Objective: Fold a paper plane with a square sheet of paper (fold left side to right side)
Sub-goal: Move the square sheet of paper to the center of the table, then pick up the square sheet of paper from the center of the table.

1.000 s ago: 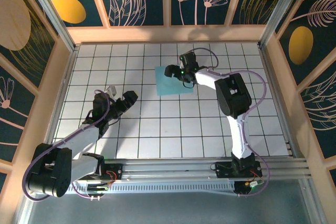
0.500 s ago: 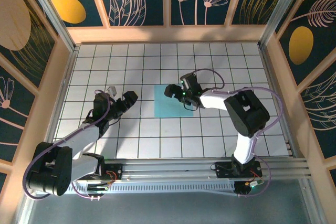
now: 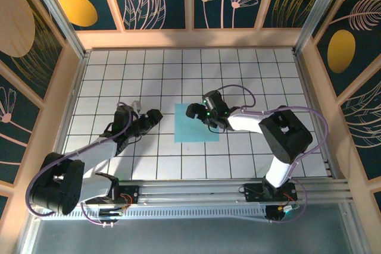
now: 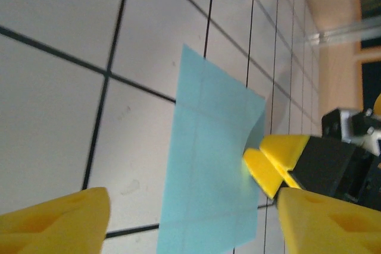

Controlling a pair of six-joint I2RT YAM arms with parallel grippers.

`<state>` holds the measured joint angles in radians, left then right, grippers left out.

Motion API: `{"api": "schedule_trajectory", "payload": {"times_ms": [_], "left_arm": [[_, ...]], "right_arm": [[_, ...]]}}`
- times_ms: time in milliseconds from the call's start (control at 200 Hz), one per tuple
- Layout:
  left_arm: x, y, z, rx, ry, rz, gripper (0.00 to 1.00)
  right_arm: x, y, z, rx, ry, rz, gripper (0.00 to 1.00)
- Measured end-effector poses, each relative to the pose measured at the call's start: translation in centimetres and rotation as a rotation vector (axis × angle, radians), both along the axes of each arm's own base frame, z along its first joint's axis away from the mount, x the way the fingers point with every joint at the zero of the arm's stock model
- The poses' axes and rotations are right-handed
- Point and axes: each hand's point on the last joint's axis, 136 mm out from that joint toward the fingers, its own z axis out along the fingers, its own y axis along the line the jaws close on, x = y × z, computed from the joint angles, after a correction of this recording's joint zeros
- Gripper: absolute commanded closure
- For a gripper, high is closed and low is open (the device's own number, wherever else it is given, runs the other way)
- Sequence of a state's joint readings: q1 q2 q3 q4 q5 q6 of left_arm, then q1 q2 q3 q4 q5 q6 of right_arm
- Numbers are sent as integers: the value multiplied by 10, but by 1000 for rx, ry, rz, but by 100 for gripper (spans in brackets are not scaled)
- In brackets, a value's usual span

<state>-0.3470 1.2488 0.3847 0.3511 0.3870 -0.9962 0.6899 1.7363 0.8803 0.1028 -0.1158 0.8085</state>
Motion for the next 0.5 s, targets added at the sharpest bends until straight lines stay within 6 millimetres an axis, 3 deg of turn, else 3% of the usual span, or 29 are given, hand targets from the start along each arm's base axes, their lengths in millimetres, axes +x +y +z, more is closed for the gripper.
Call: {"api": "schedule_trajectory", "payload": {"times_ms": [175,345,500], "left_arm": [[-2,-42,-9,3,61,-121,49],[4,-82,-20,20,98,-210,60],[1,-101,-41,57,149,-251,65]], "right_arm": [[15,-6,16,-98,-67,44,3],[47,-25,34,-237,-145,51,1],[64,-31,15,-356,-134,88,1]]}}
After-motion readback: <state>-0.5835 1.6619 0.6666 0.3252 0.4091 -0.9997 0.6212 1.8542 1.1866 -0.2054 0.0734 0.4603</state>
